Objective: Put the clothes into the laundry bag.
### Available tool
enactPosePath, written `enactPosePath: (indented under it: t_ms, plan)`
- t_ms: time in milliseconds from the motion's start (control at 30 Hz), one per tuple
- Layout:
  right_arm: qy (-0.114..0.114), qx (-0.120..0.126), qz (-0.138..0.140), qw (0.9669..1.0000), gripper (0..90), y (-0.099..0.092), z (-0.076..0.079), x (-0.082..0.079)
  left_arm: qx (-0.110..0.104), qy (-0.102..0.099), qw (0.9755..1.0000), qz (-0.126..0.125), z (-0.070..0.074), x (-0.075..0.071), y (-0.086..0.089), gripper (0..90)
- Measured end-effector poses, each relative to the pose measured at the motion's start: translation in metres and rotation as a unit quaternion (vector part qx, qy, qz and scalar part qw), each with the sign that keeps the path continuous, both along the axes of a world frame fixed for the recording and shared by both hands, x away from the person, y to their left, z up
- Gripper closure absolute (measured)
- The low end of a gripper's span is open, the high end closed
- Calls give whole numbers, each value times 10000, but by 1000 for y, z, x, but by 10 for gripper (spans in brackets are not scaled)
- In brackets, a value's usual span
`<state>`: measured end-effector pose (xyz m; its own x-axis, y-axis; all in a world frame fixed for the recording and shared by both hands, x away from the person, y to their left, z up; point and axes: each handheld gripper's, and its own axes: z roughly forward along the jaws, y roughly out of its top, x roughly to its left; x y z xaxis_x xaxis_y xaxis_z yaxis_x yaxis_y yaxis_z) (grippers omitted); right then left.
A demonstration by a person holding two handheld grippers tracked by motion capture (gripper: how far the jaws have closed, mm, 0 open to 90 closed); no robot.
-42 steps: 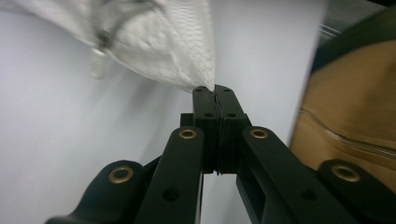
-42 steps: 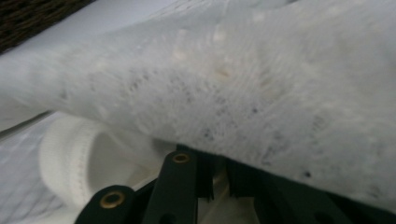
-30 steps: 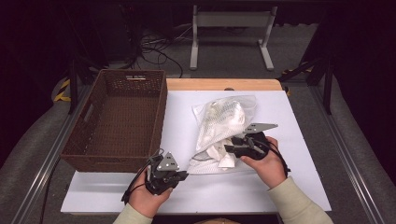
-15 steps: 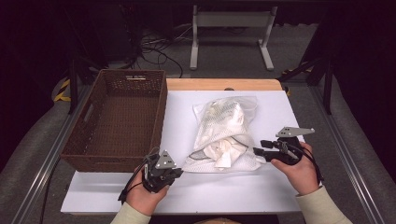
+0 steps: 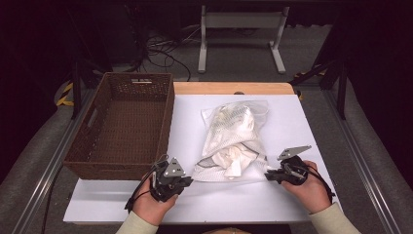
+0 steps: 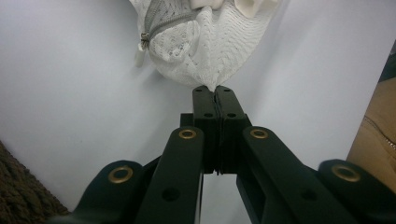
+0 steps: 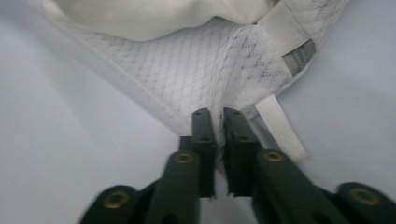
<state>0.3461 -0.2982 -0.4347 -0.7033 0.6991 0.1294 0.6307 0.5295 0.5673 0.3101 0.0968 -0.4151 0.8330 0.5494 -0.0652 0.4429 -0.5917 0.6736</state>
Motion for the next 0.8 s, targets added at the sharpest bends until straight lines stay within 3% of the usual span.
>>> enactPosePath:
  t_ms: [233, 267, 567, 700, 733, 767, 800]
  plan:
    - [-23, -102, 126, 9999, 886, -10, 10, -19, 103, 161, 9997, -140, -6, 2, -4, 893]
    - [44, -72, 147, 9999, 886, -17, 11, -30, 161, 214, 9995, -184, -8, 2, -7, 892]
    - [425, -104, 259, 9987, 881, -32, 4, -57, 326, 377, 9978, -435, -15, 0, -19, 883]
    - [395, -89, 283, 9988, 848, -33, 4, -58, 260, 340, 9982, -413, -13, -1, -19, 767]
    - [347, -58, 262, 9990, 808, -34, 6, -58, 206, 328, 9984, -418, -11, -2, -19, 767]
    - [200, 50, 178, 9996, 698, -36, 13, -59, 2, 326, 9984, -470, -5, -4, -18, 730]
    - [137, 76, 145, 9998, 665, -37, 16, -59, 2, 326, 9984, -470, -5, -4, -18, 712]
